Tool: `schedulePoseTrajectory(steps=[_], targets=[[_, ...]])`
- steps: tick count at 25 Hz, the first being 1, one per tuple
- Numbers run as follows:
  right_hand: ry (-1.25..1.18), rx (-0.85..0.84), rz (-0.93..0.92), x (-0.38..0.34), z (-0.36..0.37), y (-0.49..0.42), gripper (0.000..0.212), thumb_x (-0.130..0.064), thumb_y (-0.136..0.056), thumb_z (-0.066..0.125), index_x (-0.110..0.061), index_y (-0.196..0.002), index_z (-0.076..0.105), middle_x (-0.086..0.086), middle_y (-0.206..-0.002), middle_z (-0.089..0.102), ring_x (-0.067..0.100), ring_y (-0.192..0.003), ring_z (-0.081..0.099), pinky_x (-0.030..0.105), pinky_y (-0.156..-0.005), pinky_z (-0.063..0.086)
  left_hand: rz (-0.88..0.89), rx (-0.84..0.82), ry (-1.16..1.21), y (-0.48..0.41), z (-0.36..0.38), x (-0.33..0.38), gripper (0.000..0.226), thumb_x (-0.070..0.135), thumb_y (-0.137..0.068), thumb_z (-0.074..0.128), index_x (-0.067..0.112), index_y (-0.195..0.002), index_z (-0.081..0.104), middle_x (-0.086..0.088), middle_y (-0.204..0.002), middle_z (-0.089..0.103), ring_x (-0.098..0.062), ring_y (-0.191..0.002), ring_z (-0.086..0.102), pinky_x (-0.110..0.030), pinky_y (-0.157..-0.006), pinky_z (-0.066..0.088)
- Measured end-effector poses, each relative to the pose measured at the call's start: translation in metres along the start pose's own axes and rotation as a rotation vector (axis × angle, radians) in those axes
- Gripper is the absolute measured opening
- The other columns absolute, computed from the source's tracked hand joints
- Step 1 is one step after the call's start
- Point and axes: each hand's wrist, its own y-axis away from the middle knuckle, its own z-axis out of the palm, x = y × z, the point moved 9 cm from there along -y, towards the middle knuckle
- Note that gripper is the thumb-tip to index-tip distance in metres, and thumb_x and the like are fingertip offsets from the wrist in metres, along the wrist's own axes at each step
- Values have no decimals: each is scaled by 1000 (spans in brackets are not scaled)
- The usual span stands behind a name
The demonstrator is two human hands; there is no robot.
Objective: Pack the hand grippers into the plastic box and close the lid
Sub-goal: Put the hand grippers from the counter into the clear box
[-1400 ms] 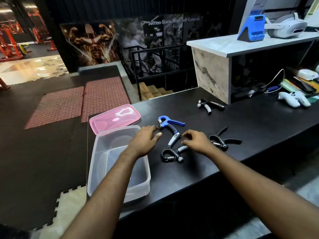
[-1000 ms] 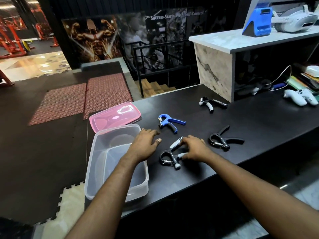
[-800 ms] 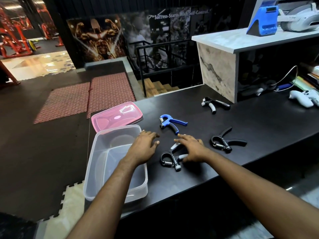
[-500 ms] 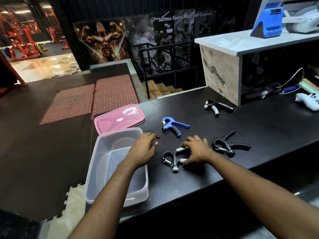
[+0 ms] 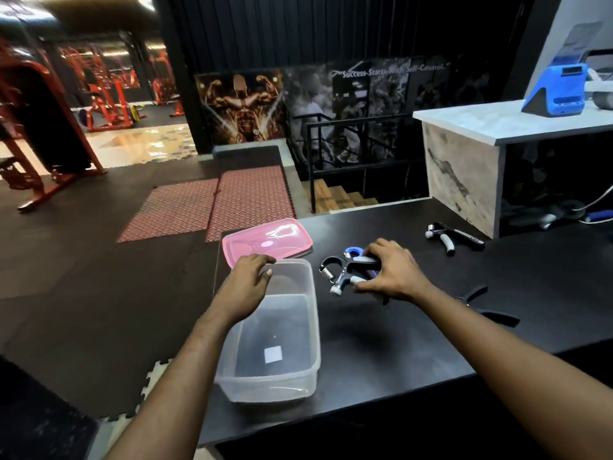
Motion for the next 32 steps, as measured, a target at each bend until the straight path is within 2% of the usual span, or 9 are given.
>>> schedulePoseTrajectory(steps=[5, 8, 12, 14, 17, 23, 28, 30, 32], targets=[[-7, -58, -211, -100, 14, -18, 59, -75, -52, 70, -31, -89, 57, -11, -92, 54, 15, -91, 51, 35, -73, 35, -98, 4, -16, 32, -27, -63, 25, 18, -93, 51, 9, -111, 66, -11, -113, 66, -29, -108, 60, -37, -91, 47], [11, -158, -325, -149, 39, -12, 65, -74, -52, 73, -24, -93, 62, -8, -94, 58, 15, -90, 54, 35, -75, 41, -194, -36, 32, 55, -17, -85, 33, 16, -97, 46, 5, -125, 59, -15, -131, 59, -30, -125, 52, -31, -100, 39], [125, -380, -418, -188, 95, 7, 67, -74, -51, 74, -20, -89, 60, -4, -91, 58, 20, -86, 58, 36, -68, 46, -244, -5, 225, 72, -13, -88, 47, 29, -102, 37, 14, -146, 39, 1, -150, 42, -14, -138, 38, -18, -107, 28], [223, -475, -406, -193, 117, 17, 64, -69, -53, 77, -20, -91, 59, -4, -95, 57, 23, -87, 59, 33, -61, 40, -208, 15, 304, 73, -17, -79, 45, 30, -102, 38, 22, -146, 40, 16, -140, 42, 0, -130, 38, -3, -97, 27], [370, -598, -352, -192, 144, 30, 64, -64, -57, 77, -20, -101, 61, -1, -102, 60, 26, -92, 62, 32, -61, 38, -207, 23, 337, 73, -18, -72, 42, 28, -102, 38, 24, -144, 44, 21, -128, 45, 7, -117, 40, 9, -82, 24], [447, -726, -248, -182, 182, 46, 69, -52, -68, 77, -14, -121, 52, 9, -120, 59, 32, -108, 61, 35, -73, 44, -259, 10, 349, 73, -8, -82, 43, 25, -102, 36, 24, -145, 42, 5, -145, 50, 3, -122, 43, -8, -95, 29], [433, -740, -211, -178, 184, 47, 76, -50, -69, 79, -14, -127, 48, 12, -126, 54, 33, -113, 56, 39, -84, 47, -239, 15, 361, 73, -10, -79, 43, 28, -102, 36, 25, -144, 43, 7, -145, 49, 4, -123, 42, -9, -94, 30], [411, -758, -196, -176, 184, 48, 79, -50, -67, 82, -14, -128, 47, 12, -127, 53, 33, -115, 55, 40, -86, 47, -210, 26, 354, 72, -12, -77, 42, 28, -100, 37, 25, -141, 48, 7, -141, 53, 0, -122, 48, -15, -96, 34], [334, -766, -181, -177, 179, 45, 80, -50, -64, 85, -14, -127, 50, 11, -125, 54, 32, -113, 56, 39, -87, 49, -185, 57, 291, 67, -16, -78, 40, 25, -96, 41, 23, -134, 55, 2, -131, 62, -8, -115, 57, -22, -89, 42]])
